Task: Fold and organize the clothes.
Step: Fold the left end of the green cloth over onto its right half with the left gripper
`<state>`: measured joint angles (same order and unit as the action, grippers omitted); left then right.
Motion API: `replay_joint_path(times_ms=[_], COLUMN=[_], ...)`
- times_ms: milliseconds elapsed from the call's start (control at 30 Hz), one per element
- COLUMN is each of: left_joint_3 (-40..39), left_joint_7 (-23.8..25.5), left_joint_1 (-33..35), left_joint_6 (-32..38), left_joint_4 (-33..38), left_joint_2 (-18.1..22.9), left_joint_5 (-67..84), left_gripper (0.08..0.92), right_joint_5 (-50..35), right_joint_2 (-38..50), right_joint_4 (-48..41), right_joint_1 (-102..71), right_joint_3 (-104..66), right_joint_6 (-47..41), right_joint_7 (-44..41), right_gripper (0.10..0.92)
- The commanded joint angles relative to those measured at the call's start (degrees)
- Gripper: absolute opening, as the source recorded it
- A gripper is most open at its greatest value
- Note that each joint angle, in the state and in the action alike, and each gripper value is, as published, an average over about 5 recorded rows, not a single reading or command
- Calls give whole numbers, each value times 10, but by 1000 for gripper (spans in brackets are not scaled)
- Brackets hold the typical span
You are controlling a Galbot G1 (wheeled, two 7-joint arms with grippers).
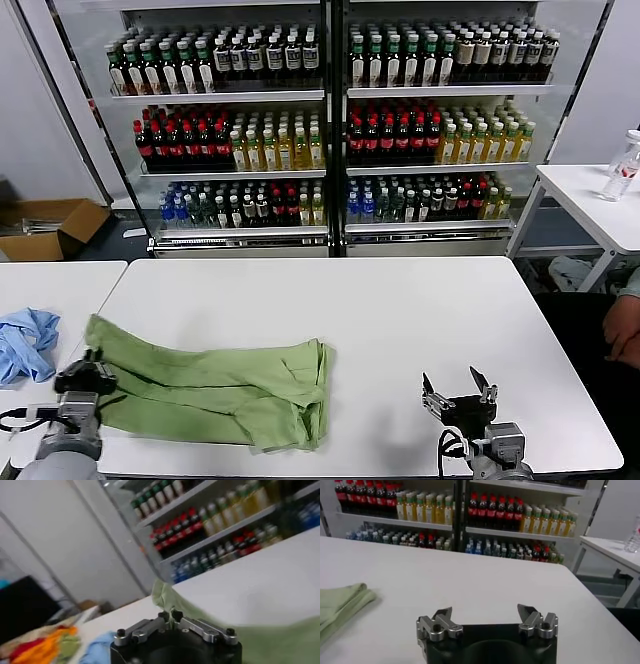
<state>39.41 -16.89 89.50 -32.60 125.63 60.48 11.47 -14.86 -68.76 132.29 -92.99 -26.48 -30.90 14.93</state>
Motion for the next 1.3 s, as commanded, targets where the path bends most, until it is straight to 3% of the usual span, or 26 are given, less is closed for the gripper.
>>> replay_joint_path(times_ms=[33, 333, 867, 967, 1133, 1300], left_joint_3=[-172, -264, -290, -297, -314, -277], left_joint_7=[56, 83, 69, 68, 81, 93], left_joint_1=[-17, -57, -96, -113, -119, -81], left_joint_6=[-5, -5, 6, 30, 71, 94], left_joint_4=[91, 19, -22, -42, -27, 44], left_joint_2=[34, 86, 135, 150, 176, 153], left_joint_5=[272, 232, 226, 227, 234, 224], left_gripper=[93, 93, 94, 131, 269, 417], right_joint_5=[0, 0, 5, 6, 7, 6], right_joint_2=[-1, -8, -11, -13, -16, -14], right_joint_4=[1, -9, -14, -16, -13, -12], right_joint_1=[0, -3, -1, 1, 0, 4], right_joint_3=[-6, -10, 0, 1, 1, -1], right_joint_6=[-1, 1, -1, 0, 0, 1], right_joint_7=[0, -1, 0, 0, 0, 0], right_gripper=[823, 823, 823, 823, 823, 823])
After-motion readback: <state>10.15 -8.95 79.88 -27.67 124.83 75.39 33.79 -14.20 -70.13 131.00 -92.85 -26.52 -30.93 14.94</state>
